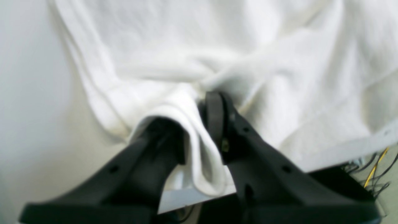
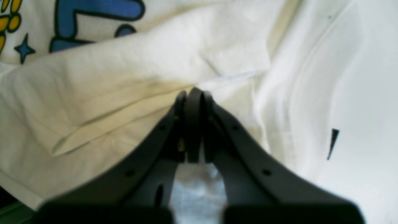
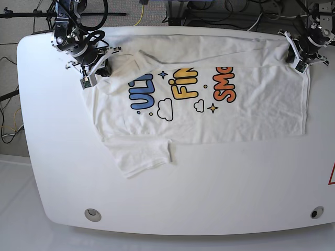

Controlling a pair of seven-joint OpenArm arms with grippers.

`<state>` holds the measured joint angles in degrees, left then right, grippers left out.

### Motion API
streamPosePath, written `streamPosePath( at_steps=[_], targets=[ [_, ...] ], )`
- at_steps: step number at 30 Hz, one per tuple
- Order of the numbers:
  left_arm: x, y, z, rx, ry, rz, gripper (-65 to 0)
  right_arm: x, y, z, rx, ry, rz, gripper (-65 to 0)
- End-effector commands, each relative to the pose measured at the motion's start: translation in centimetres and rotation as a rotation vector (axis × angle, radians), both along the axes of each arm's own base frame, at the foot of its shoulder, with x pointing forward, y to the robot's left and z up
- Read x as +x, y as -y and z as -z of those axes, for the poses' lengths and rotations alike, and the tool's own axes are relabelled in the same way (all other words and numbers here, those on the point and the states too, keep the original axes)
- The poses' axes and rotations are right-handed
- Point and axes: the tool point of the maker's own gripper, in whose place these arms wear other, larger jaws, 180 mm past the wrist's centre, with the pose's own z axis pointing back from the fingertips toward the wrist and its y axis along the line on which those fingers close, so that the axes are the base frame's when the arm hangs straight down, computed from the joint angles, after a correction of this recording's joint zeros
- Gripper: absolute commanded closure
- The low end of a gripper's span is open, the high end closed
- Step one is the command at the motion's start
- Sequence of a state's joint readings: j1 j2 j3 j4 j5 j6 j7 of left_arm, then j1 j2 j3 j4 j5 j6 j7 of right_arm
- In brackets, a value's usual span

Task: Fold the T-shirt properly
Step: 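Keep pulling with both grippers to stretch the shirt flat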

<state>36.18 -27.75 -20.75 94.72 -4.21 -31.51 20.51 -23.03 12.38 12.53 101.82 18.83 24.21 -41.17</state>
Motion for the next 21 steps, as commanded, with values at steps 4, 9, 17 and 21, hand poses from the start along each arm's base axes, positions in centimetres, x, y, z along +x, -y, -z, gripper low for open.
streamPosePath(
  at_steps=[4, 9, 17, 21],
  targets=[
    [1.2, -0.3, -1.5, 0.019, 0.057, 0.007, -8.7, 0.4, 0.5, -0.5, -0.013, 0.015, -0.002, -0.4],
    [2.3, -0.7, -2.3, 0.025, 0.085, -0.008, -10.0, 0.3, 0.4, -0.5, -0.010, 0.014, -0.003, -0.4],
    [3.9, -1.2, -4.6, 0.043, 0.142, -0.027, -4.0, -0.1, 0.4, -0.1, -0.015, -0.005, -0.006, -0.5],
    [3.9, -1.9, -6.5, 0.087, 0.176, -0.026, -6.4, 0.2, 0.5, -0.3, -0.021, 0.002, -0.006, -0.6]
  ],
)
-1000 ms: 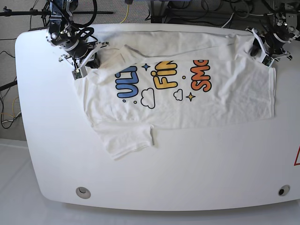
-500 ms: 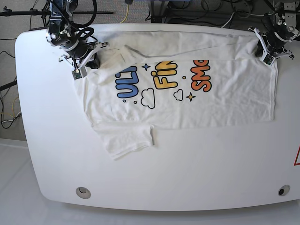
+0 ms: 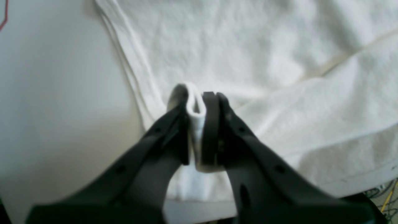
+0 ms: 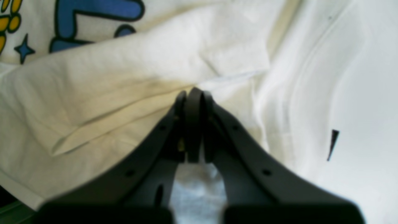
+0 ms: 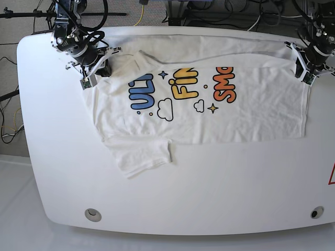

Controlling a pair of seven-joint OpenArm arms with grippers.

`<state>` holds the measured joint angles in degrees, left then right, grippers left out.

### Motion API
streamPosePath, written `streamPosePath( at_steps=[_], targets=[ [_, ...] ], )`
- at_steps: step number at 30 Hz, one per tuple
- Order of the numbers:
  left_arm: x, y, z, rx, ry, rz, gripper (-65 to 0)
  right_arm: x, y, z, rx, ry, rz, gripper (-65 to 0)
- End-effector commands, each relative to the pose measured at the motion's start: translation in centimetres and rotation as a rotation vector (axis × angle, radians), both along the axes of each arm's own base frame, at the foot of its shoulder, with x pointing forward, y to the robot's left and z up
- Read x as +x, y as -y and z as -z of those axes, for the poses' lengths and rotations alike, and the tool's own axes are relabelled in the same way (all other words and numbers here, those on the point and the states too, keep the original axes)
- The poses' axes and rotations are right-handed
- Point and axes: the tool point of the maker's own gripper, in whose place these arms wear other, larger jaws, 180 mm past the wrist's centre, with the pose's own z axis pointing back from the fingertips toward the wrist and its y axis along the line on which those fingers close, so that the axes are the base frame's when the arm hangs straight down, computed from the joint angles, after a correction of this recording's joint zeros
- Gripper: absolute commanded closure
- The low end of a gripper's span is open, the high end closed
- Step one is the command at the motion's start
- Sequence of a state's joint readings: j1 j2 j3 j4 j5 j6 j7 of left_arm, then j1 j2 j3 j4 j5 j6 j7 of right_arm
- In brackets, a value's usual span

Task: Fold the T-shirt properly
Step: 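Keep pulling with both grippers to stretch the shirt flat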

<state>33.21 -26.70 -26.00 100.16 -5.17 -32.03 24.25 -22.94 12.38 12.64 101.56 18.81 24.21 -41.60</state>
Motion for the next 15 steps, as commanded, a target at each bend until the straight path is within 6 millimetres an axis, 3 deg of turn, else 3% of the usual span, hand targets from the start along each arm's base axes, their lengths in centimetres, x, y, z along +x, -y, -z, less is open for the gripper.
streamPosePath(
  at_steps=[1, 8, 15],
  targets=[
    [0.6, -0.8, -2.7, 0.047, 0.066, 0.007, -7.4, 0.2, 0.4, -0.5, -0.019, 0.011, -0.007, -0.7],
    [0.4, -1.8, -4.1, 0.069, 0.096, -0.015, -12.9, 0.2, 0.4, -0.4, -0.020, 0.008, -0.007, -1.0],
    [0.9, -2.1, -3.2, 0.035, 0.108, -0.059, -9.8, 0.0, 0.4, -0.2, -0.021, -0.005, -0.008, -1.0]
  ],
)
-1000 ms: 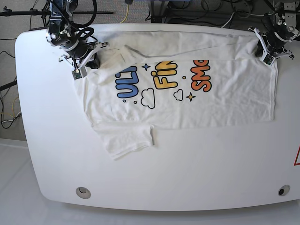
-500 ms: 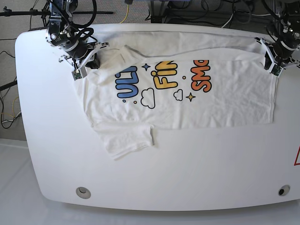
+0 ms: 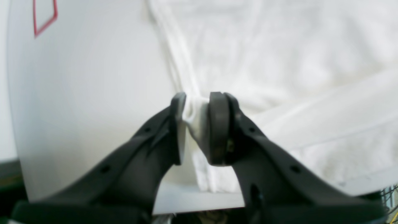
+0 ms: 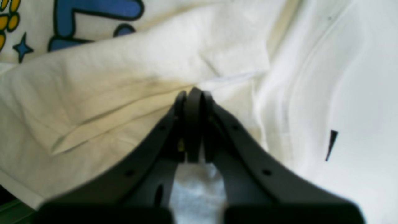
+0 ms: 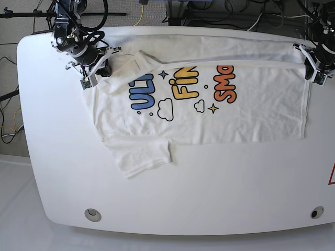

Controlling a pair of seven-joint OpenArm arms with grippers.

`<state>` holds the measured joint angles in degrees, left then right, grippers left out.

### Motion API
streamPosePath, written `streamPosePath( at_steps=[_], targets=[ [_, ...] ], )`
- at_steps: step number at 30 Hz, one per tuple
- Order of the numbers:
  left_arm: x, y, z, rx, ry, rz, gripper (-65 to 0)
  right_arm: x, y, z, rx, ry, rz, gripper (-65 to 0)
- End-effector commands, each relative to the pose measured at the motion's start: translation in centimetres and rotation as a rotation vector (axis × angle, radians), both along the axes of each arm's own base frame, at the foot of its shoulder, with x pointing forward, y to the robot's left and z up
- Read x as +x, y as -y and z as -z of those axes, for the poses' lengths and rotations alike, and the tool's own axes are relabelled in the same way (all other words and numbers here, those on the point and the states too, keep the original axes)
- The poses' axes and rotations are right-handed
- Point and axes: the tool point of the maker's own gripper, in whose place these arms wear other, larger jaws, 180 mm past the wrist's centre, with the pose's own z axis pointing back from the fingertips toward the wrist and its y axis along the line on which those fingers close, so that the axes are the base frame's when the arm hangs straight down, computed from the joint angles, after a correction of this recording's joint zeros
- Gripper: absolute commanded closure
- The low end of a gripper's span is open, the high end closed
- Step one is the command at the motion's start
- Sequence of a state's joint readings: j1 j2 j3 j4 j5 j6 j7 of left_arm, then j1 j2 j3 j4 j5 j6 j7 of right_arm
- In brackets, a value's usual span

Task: Fold the T-shirt properly
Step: 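Keep pulling with both grippers to stretch the shirt flat, then open the left gripper and lift it off the hem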

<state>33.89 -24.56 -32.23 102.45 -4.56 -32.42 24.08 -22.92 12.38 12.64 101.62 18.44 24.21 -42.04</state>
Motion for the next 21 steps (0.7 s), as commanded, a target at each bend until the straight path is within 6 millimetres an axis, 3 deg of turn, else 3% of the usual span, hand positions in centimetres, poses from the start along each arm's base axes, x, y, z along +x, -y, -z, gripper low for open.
streamPosePath(
  at_steps=[1, 15, 17, 21],
  targets=[
    [1.1, -0.1, -1.0, -0.001, 0.044, 0.007, -9.6, 0.0, 0.3, -0.3, -0.013, 0.002, -0.006, -1.0],
    [3.7, 0.1, -4.6, 0.021, 0.149, 0.031, -9.4, 0.6, 0.2, -1.1, -0.018, 0.025, -0.011, -0.9],
    [5.2, 0.6, -6.4, 0.027, 0.197, 0.056, -10.3, 0.8, 0.2, -1.4, -0.016, 0.034, -0.012, -0.7],
    [6.4, 0.9, -7.4, 0.017, 0.226, 0.073, -14.1, 1.0, 0.2, -1.5, -0.014, 0.039, -0.010, -0.8]
  ],
)
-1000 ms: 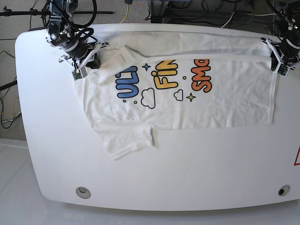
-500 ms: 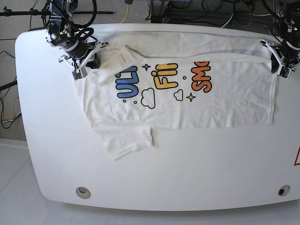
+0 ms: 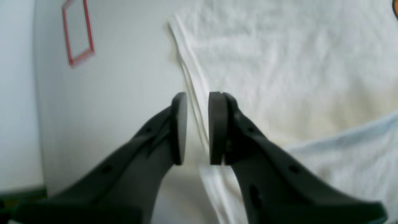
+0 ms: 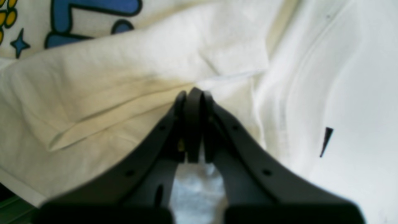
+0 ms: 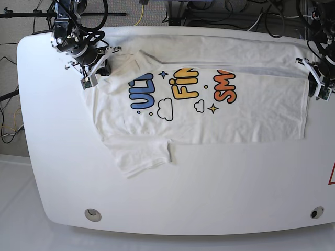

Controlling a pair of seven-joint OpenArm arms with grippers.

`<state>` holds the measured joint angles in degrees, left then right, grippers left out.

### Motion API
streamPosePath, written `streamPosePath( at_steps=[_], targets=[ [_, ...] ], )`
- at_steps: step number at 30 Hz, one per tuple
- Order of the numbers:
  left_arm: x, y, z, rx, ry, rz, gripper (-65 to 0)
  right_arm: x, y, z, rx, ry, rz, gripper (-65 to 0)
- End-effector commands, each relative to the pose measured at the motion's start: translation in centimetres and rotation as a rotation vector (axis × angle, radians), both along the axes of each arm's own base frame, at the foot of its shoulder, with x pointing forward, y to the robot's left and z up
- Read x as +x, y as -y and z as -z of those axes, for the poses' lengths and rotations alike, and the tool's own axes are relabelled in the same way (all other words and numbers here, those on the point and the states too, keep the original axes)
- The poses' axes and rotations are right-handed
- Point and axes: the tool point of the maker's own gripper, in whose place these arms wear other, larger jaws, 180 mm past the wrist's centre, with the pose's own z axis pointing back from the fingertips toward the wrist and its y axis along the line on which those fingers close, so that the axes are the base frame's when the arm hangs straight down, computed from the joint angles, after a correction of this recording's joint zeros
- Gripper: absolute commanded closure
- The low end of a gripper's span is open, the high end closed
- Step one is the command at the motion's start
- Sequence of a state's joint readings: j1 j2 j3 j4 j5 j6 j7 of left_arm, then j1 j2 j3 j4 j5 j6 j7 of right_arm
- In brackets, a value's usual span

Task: Fold the T-shirt properly
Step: 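Open the left gripper and lift it off the hem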

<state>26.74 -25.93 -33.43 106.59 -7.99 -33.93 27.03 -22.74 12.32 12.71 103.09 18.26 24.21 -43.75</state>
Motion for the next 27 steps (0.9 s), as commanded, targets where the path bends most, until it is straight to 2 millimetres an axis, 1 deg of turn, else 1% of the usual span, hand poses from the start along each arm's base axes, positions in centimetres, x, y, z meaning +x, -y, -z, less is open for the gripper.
streamPosePath(
  at_steps=[1, 4, 6, 8, 10, 14, 16, 20, 24, 26, 27],
  targets=[
    [1.8, 0.2, -2.5, 0.009, 0.078, 0.033, -15.7, 0.8, 0.3, -1.0, -0.002, 0.041, 0.001, -0.8],
    [2.5, 0.3, -3.0, 0.001, 0.091, 0.036, -20.6, 0.8, 0.2, -1.0, -0.001, 0.040, 0.001, -0.8],
    [4.0, -0.2, -4.6, 0.004, 0.134, 0.032, -28.1, 0.8, 0.1, -0.9, -0.003, 0.042, -0.001, -0.8],
    [4.5, -0.6, -4.8, -0.002, 0.145, 0.019, -31.9, 0.8, 0.1, -0.9, -0.002, 0.042, -0.001, -0.8],
    [5.0, -1.2, -5.0, -0.012, 0.155, 0.002, -35.1, 0.7, 0.1, -0.8, 0.000, 0.040, -0.001, -0.8],
    [6.0, -2.6, -4.6, -0.045, 0.161, -0.040, -40.1, 0.8, 0.1, -0.8, -0.001, 0.043, -0.002, -0.6],
    [7.5, -4.3, -4.0, -0.093, 0.167, -0.093, -44.0, 0.8, 0.2, -0.8, -0.005, 0.038, -0.002, 0.0],
    [8.7, -5.8, -3.3, -0.142, 0.163, -0.141, -44.4, 0.8, 0.2, -0.8, -0.005, 0.040, -0.001, -0.1],
    [9.2, -6.6, -2.4, -0.174, 0.145, -0.172, -44.3, 1.0, 0.3, -0.9, -0.005, 0.045, 0.003, -2.0],
    [9.2, -6.7, -1.8, -0.180, 0.123, -0.184, -43.9, 1.1, 0.3, -1.0, -0.006, 0.048, 0.005, -4.8],
    [8.7, -7.1, -1.0, -0.180, 0.092, -0.204, -43.4, 0.9, 0.3, -0.8, -0.007, 0.042, 0.000, -7.6]
  ],
)
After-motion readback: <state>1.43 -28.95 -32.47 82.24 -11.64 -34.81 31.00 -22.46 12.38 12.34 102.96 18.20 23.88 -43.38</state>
